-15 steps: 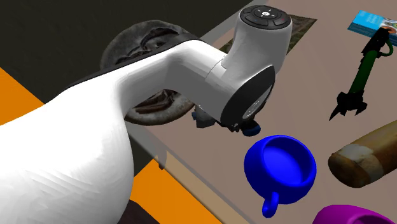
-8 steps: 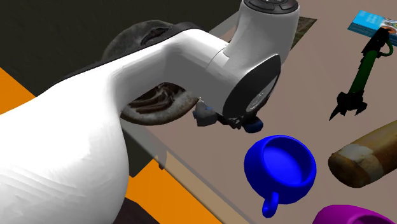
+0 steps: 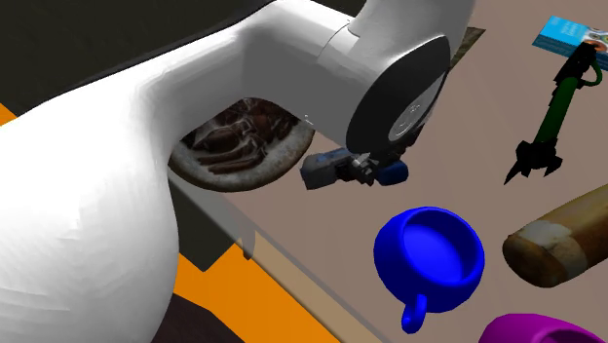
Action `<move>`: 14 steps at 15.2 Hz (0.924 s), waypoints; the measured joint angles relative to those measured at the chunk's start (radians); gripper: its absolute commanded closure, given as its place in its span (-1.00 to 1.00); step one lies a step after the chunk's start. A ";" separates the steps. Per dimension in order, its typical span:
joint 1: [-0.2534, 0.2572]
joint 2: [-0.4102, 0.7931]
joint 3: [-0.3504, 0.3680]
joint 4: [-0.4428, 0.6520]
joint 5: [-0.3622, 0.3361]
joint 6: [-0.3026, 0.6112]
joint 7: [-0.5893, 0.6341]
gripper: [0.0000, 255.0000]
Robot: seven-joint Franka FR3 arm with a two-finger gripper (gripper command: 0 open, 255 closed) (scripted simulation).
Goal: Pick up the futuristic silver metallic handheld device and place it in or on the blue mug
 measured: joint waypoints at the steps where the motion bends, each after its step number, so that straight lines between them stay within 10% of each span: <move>1: 0.000 0.002 0.000 0.019 0.001 -0.017 0.000 1.00; 14: -0.013 0.041 -0.004 0.243 0.015 -0.204 -0.010 1.00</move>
